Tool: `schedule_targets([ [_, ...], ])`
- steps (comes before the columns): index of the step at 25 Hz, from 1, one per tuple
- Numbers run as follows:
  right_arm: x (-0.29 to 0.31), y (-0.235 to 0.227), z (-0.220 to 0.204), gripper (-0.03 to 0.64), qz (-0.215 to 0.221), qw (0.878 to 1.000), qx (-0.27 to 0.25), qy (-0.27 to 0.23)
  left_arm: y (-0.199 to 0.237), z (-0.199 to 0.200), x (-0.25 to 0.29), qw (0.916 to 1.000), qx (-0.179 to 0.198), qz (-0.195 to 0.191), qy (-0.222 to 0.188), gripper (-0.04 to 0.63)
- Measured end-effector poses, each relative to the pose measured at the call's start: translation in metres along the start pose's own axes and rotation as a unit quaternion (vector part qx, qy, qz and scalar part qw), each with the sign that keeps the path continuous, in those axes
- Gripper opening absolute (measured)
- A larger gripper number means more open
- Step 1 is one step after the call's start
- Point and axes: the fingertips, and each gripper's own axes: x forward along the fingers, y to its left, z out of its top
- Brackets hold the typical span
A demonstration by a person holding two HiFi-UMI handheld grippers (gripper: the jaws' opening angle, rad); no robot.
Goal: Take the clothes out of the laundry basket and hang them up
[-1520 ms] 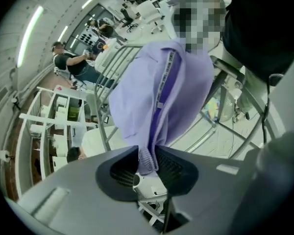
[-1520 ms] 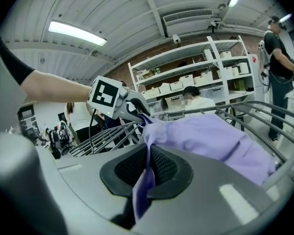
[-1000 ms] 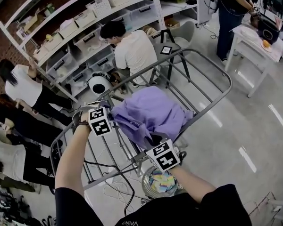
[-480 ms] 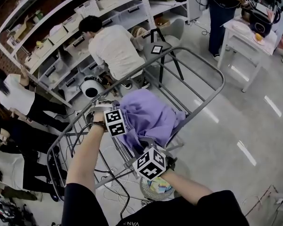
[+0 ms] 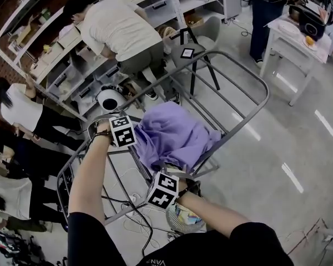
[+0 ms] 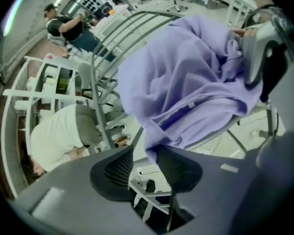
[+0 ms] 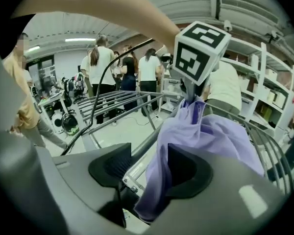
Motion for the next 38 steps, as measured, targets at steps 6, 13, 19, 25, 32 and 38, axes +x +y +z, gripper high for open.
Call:
schedule_targets([
  [6, -0.027, -0.007, -0.003, 0.236, 0.015, 0.999, 0.024, -0.038, 0.003, -0.016, -0.002, 1.0, 0.007, 0.002, 0.0, 0.129],
  [13, -0.081, -0.098, -0.027, 0.235, -0.125, 0.983, 0.105, -0.087, 0.043, 0.03, -0.018, 0.9749, -0.164, 0.037, -0.146, 0.129],
  [19, -0.074, -0.125, -0.061, 0.235, -0.143, 0.981, 0.127, -0.042, 0.026, 0.083, 0.009, 0.9713, -0.145, -0.021, -0.187, 0.199],
  [25, -0.063, -0.123, -0.079, 0.235, -0.123, 0.982, 0.141, -0.028, 0.023, 0.096, 0.02, 0.9736, -0.116, -0.051, -0.19, 0.21],
  [32, -0.059, -0.124, -0.083, 0.221, -0.108, 0.981, 0.154, -0.039, 0.013, 0.103, 0.015, 0.9613, -0.122, -0.091, -0.23, 0.037],
  [38, -0.063, -0.122, -0.088, 0.057, -0.102, 0.981, 0.157, -0.053, 0.013, 0.102, 0.024, 0.9609, -0.149, -0.083, -0.218, 0.015],
])
